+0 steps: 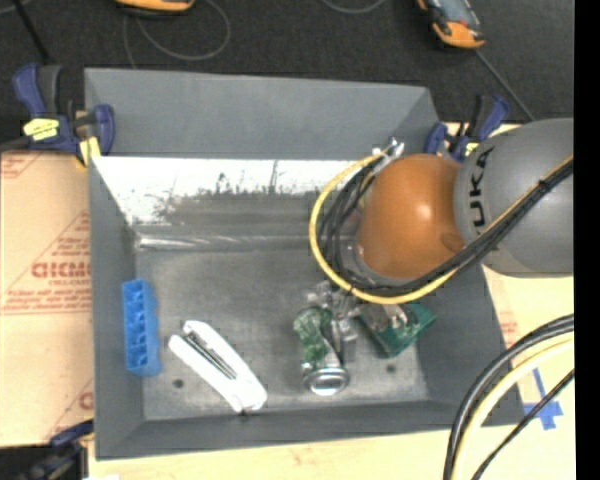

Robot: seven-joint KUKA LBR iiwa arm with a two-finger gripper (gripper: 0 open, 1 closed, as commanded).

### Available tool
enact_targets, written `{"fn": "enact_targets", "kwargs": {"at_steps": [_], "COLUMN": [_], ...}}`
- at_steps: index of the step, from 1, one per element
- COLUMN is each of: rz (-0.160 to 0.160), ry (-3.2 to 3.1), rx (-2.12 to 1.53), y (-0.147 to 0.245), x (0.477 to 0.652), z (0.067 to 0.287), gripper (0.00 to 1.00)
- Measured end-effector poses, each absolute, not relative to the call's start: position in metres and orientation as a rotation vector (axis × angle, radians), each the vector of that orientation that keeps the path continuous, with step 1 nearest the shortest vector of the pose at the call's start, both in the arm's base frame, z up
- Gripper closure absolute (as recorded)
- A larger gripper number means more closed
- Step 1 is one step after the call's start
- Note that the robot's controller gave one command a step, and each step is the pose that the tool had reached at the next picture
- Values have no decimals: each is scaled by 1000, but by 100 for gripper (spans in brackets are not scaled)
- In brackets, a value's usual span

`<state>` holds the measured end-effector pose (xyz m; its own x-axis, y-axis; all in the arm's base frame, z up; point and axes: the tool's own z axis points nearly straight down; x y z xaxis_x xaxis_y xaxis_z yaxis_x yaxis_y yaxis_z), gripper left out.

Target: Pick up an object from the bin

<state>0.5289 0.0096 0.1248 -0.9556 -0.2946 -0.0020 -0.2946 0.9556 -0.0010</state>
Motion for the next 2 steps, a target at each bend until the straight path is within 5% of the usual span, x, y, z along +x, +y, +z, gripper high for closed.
{"fn": "enact_targets", "kwargs": {"at_steps": [1, 2], "rz": [0, 0], "ry": [3102, 3102], "rx": [-477, -477], "y": [12, 12], "x": [514, 514], "z": [266, 266], "gripper": [100, 100]}}
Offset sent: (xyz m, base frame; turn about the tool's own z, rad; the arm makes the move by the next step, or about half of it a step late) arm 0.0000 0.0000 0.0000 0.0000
